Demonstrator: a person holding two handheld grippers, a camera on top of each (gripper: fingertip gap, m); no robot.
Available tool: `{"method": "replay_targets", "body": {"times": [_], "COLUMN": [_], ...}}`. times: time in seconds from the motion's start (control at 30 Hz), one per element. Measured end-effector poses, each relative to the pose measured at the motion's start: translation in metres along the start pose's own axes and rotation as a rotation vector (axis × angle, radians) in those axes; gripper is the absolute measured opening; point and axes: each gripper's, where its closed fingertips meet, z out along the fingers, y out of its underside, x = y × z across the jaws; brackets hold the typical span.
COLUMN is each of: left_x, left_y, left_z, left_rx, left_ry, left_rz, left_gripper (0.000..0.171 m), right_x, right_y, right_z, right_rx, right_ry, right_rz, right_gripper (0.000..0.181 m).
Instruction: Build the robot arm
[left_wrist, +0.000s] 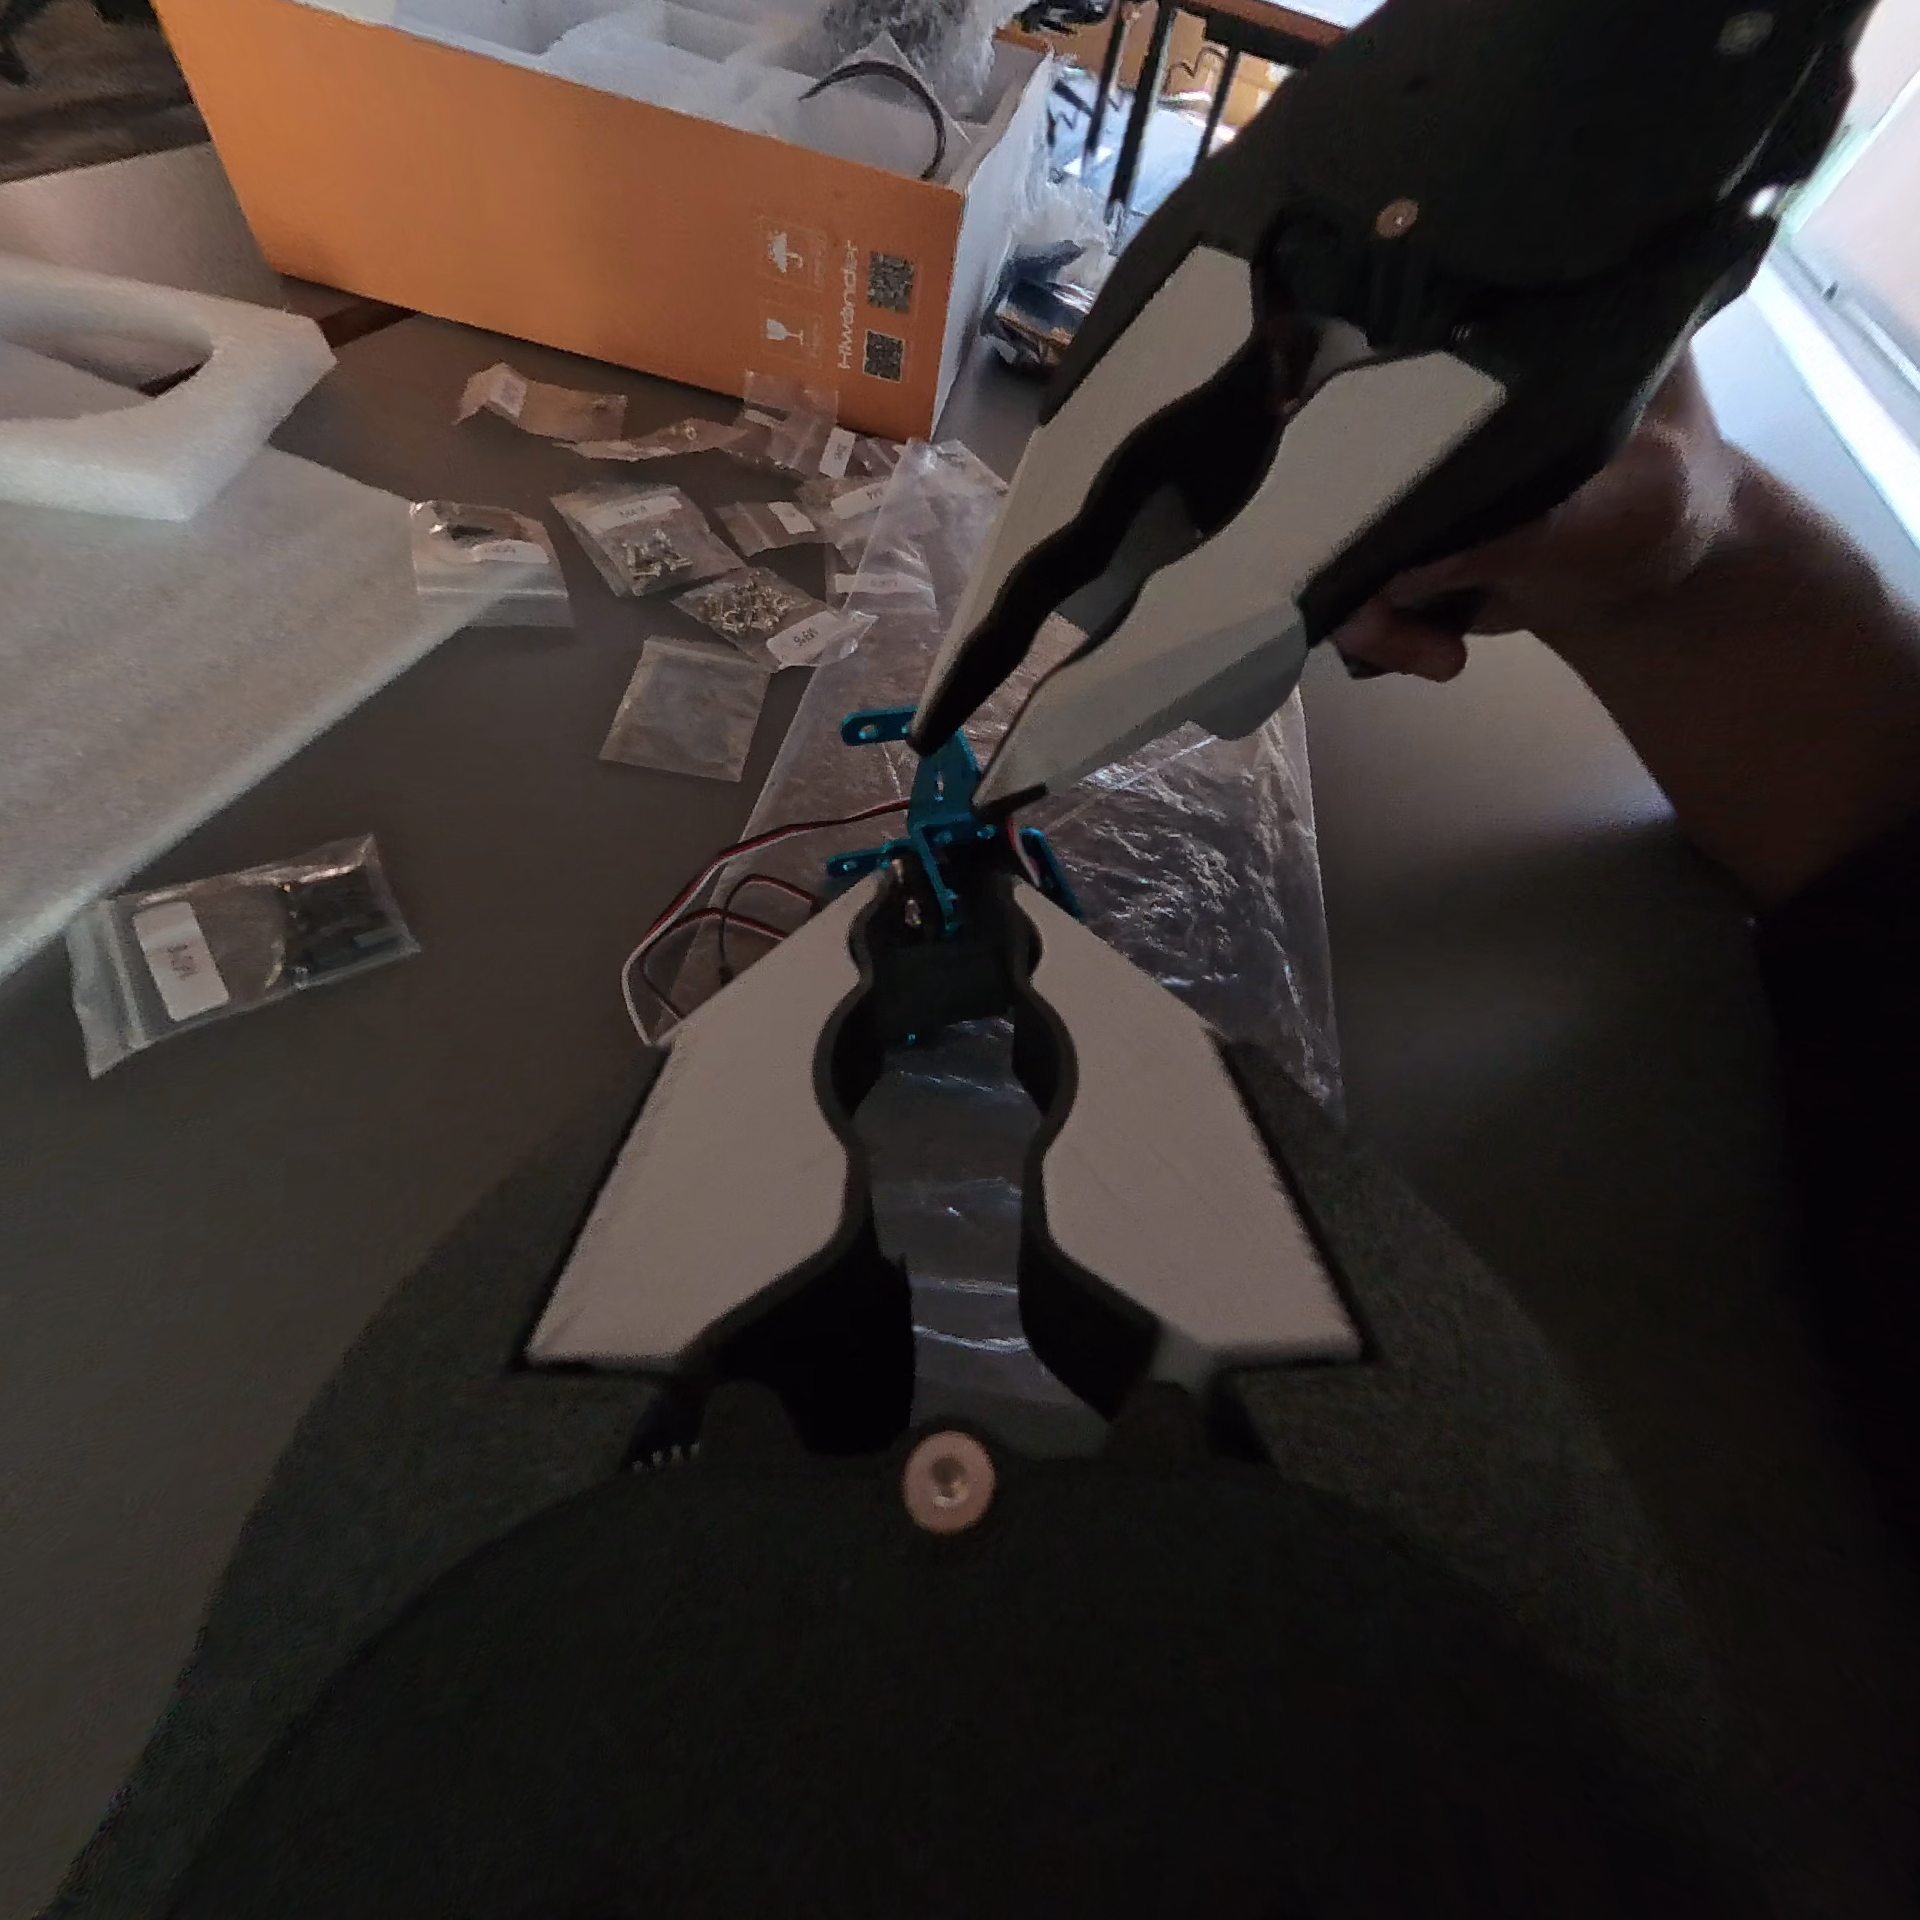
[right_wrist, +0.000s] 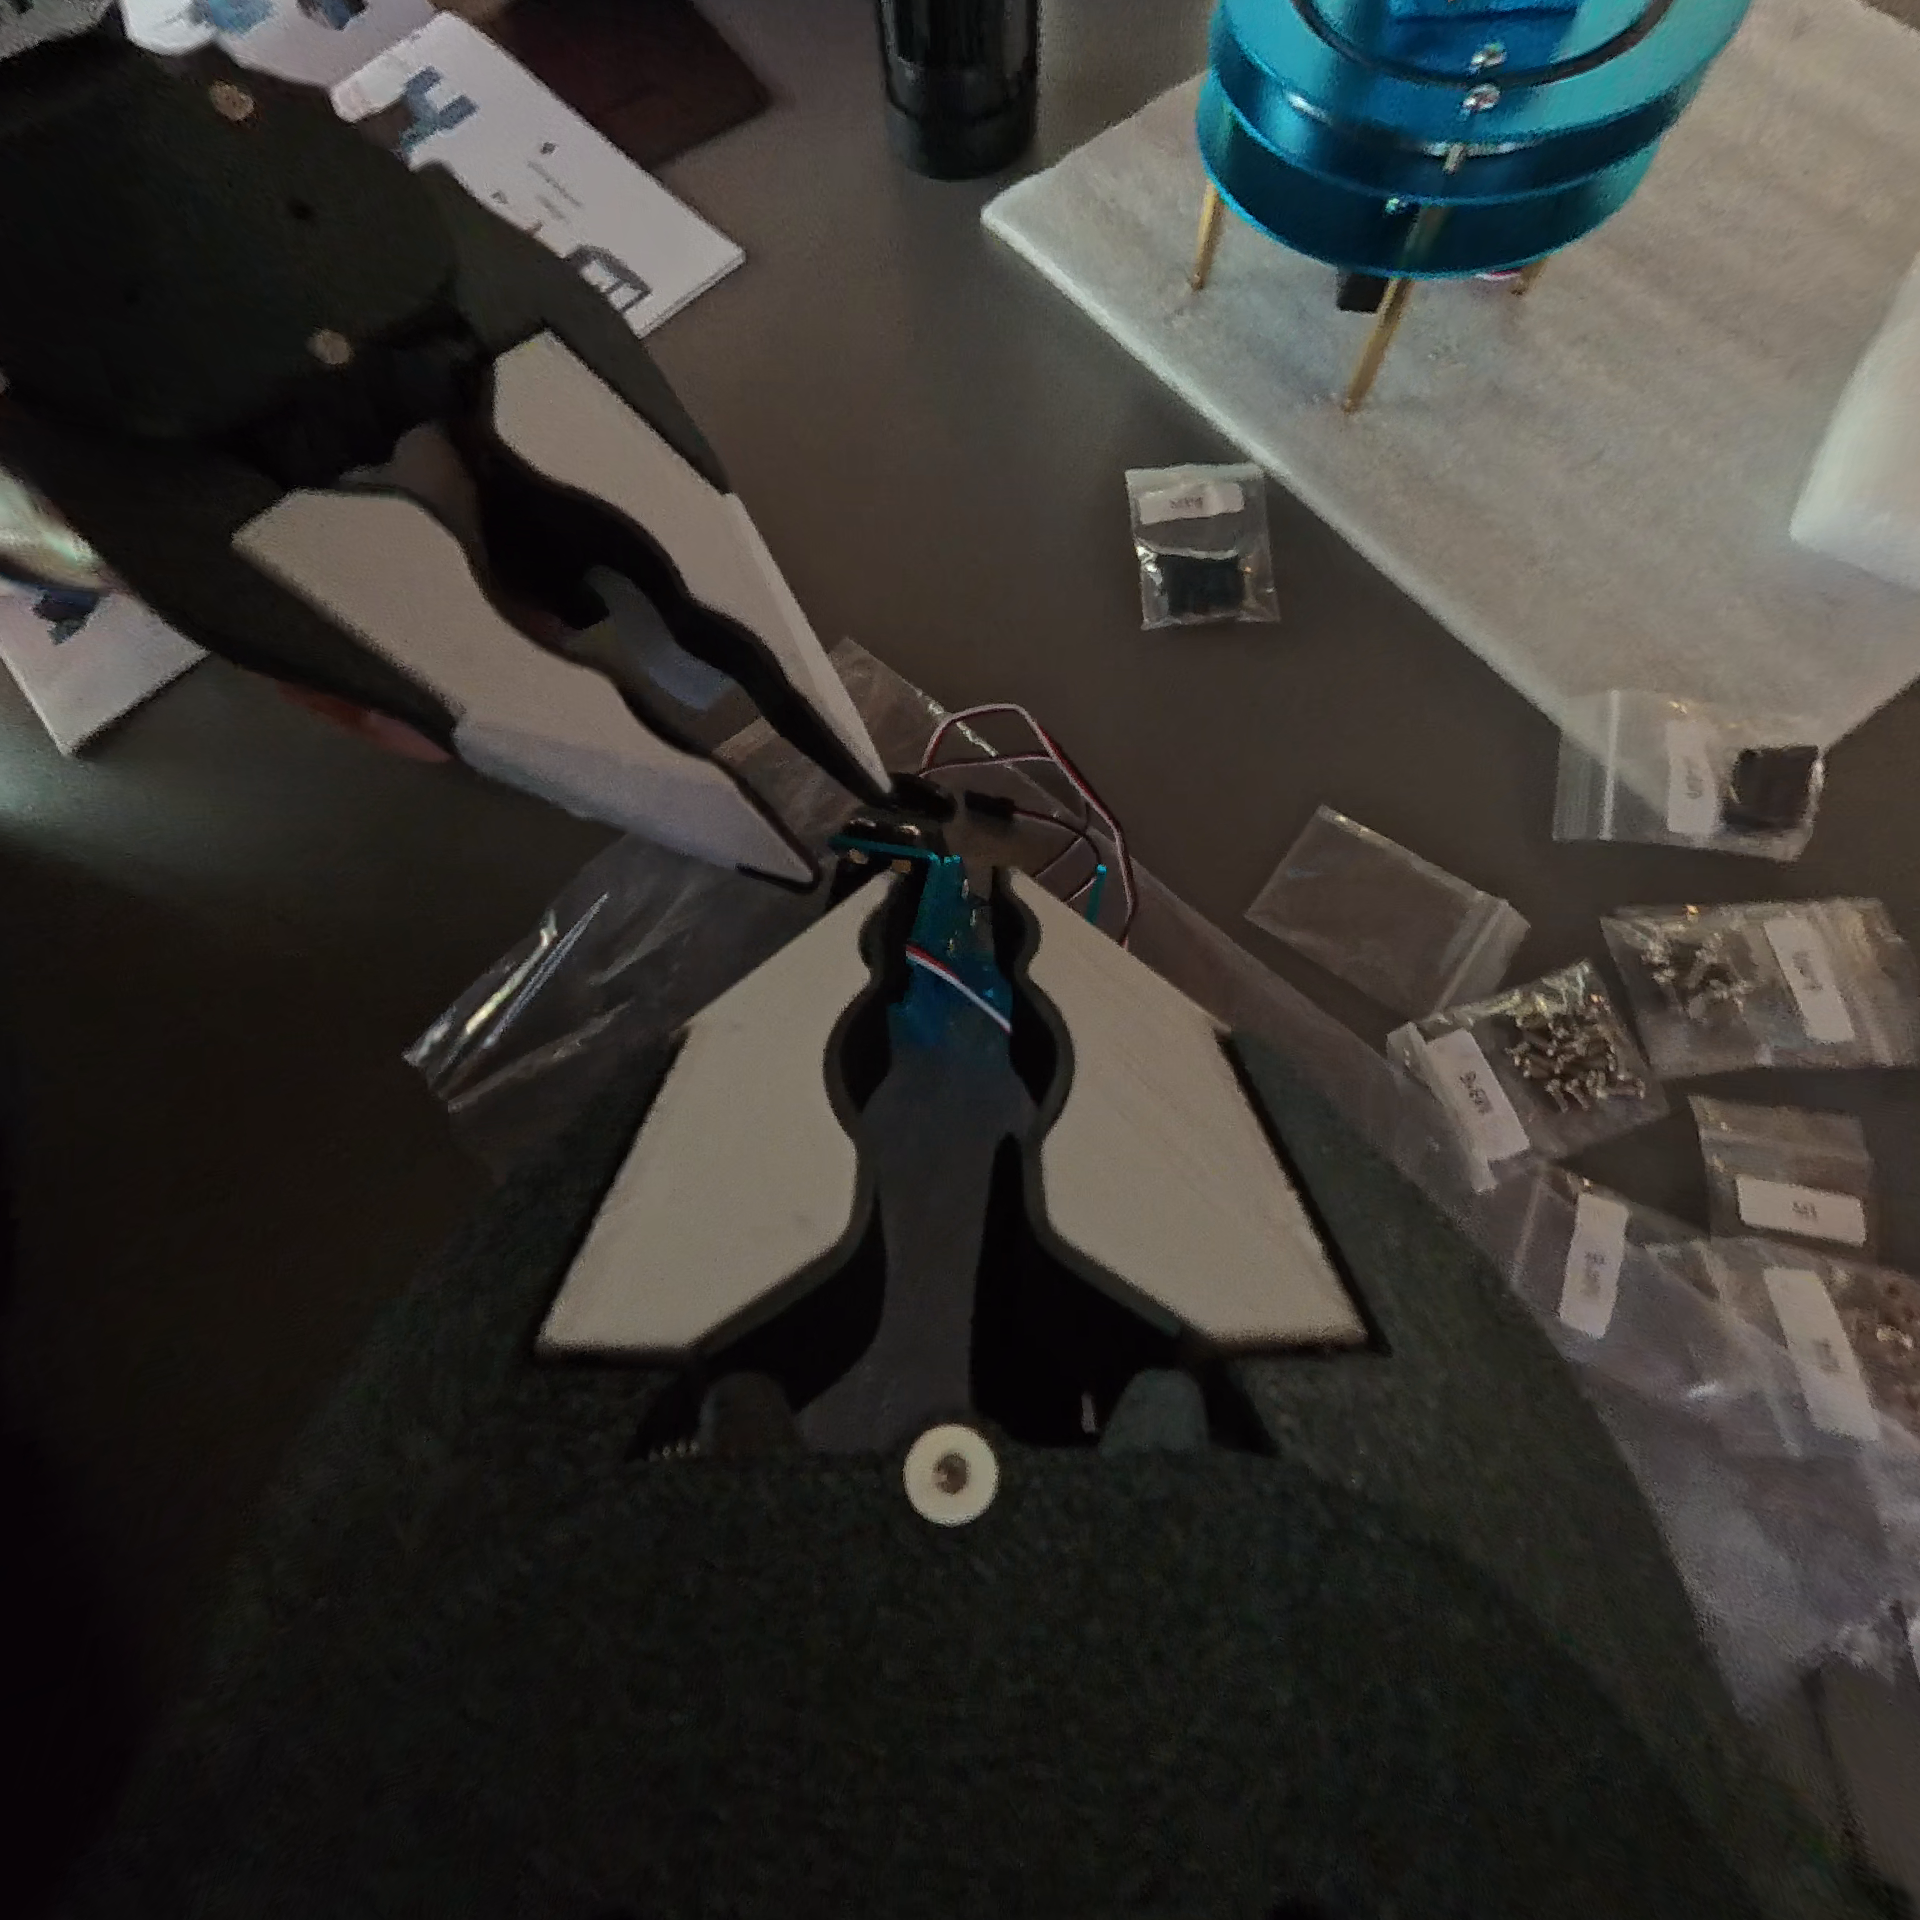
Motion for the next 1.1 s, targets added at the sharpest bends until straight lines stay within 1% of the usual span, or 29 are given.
{"method": "replay_targets", "body": {"times": [0.13,0.3,0.37,0.53,0.63,0.73,0.8,1.0,1.07,1.1], "left_x": [-0.002,-0.001,-0.002,-0.002,-0.003,-0.003,-0.003,-0.003,-0.003,-0.003], "left_y": [0.003,0.006,0.006,0.005,0.005,0.005,0.005,0.005,0.005,0.005], "left_z": [0.004,0.008,0.009,0.01,0.01,0.01,0.01,0.01,0.01,0.01], "left_rx": [-0.024,-0.032,-0.029,-0.024,-0.022,-0.02,-0.02,-0.02,-0.02,-0.02], "left_ry": [-0.029,-0.018,-0.016,-0.028,-0.039,-0.047,-0.053,-0.063,-0.065,-0.066], "left_rz": [0.103,0.111,0.106,0.119,0.12,0.127,0.137,0.143,0.143,0.143], "left_gripper": [0.024,0.024,0.023,0.019,0.016,0.012,0.012,0.012,0.012,0.011], "right_x": [-0.006,-0.004,-0.005,-0.005,-0.005,-0.008,-0.011,-0.01,-0.007,-0.007], "right_y": [-0.003,0.007,0.007,0.007,0.006,0.005,0.004,0.004,0.005,0.005], "right_z": [0.003,0.013,0.014,0.014,0.013,0.011,0.009,0.01,0.011,0.011], "right_rx": [0.045,0.016,0.021,0.04,0.051,0.071,0.079,0.058,0.055,0.057], "right_ry": [0.033,0.092,0.07,0.011,-0.051,-0.142,-0.192,-0.145,-0.132,-0.142], "right_rz": [0.07,0.054,0.063,0.134,0.217,0.314,0.342,0.289,0.292,0.308], "right_gripper": [0.014,0.016,0.012,0.011,0.011,0.006,0.013,0.012,0.006,0.006]}}
